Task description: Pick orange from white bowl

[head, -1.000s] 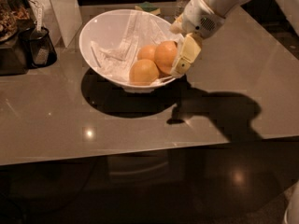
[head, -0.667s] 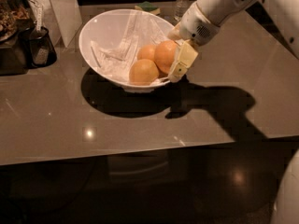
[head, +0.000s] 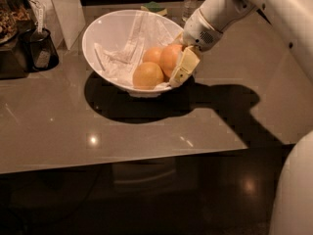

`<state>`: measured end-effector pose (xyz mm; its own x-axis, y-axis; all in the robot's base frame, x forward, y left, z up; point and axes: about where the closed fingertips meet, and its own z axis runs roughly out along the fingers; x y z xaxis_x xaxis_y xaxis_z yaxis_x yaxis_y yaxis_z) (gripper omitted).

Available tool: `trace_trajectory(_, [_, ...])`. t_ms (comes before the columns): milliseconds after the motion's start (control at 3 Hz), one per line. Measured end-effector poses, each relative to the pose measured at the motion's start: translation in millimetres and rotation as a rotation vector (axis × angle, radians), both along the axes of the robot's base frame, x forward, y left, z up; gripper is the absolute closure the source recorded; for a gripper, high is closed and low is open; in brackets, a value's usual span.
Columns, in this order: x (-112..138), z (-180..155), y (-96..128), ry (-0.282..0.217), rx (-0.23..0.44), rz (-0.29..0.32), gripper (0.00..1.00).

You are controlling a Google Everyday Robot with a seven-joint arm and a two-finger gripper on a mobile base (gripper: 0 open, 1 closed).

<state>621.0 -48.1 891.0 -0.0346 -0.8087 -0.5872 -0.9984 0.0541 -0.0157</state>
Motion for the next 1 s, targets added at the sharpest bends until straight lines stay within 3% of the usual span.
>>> trace_trajectory(667, [0.0, 0.0, 0.0, 0.0, 0.0, 0.0, 0.88])
trace_trajectory(1000, [0.0, 0.0, 0.1, 0.0, 0.0, 0.0, 1.0])
